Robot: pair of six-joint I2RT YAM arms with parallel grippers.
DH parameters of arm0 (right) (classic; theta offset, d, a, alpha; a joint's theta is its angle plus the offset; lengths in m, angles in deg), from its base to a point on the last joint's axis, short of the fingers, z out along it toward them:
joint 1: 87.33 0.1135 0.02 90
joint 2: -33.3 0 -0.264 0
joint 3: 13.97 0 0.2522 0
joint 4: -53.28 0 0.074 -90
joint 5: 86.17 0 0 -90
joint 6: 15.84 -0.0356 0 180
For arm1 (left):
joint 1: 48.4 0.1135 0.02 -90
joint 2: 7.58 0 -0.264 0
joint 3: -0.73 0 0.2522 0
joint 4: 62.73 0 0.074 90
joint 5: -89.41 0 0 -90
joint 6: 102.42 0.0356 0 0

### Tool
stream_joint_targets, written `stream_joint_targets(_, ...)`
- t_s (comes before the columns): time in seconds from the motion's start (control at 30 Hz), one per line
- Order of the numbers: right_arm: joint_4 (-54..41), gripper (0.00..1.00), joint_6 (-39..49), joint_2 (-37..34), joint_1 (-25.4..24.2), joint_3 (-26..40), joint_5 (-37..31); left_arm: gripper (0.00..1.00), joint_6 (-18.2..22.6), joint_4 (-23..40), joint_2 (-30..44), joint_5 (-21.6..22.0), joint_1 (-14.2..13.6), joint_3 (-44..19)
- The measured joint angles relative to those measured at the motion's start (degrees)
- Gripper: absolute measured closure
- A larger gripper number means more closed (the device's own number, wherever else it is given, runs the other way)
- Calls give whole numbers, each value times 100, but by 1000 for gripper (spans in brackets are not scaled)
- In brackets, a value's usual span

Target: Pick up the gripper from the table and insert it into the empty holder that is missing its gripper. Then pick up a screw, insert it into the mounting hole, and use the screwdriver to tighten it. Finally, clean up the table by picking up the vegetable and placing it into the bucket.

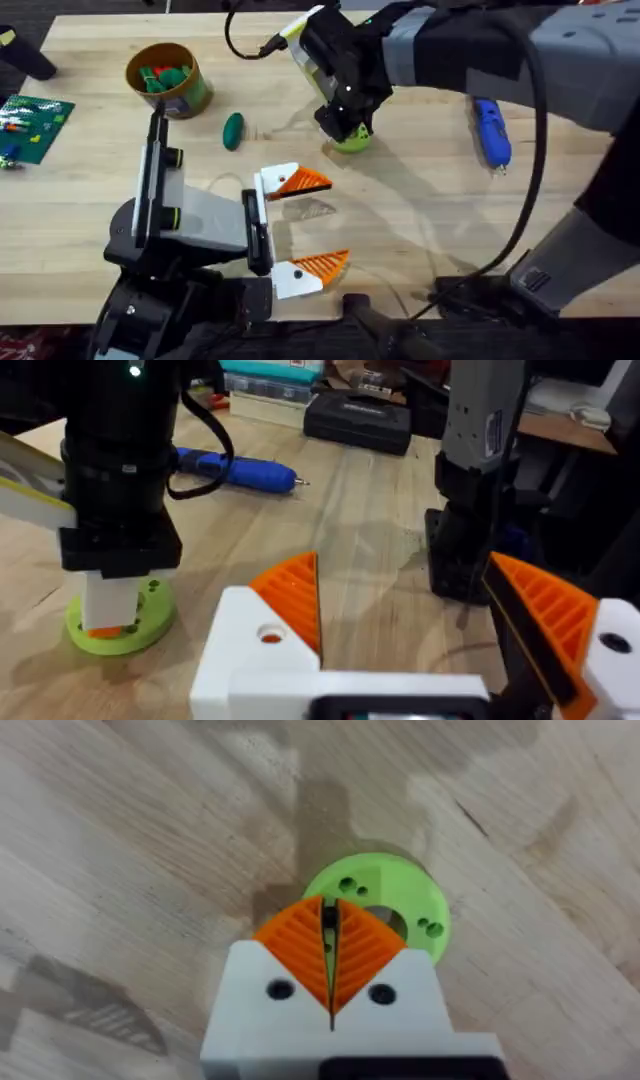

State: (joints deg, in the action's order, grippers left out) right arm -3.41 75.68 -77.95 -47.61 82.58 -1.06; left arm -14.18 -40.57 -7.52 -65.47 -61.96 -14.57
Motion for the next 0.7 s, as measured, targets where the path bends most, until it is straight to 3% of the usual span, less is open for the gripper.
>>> stream_joint_targets(0.37,-82,993,0,0,0,14,0,15,0,0,0,0,0,0)
stream_joint_targets(0.7,-941,994,0,0,2,474,46,15,0,0,-1,-1,0,0)
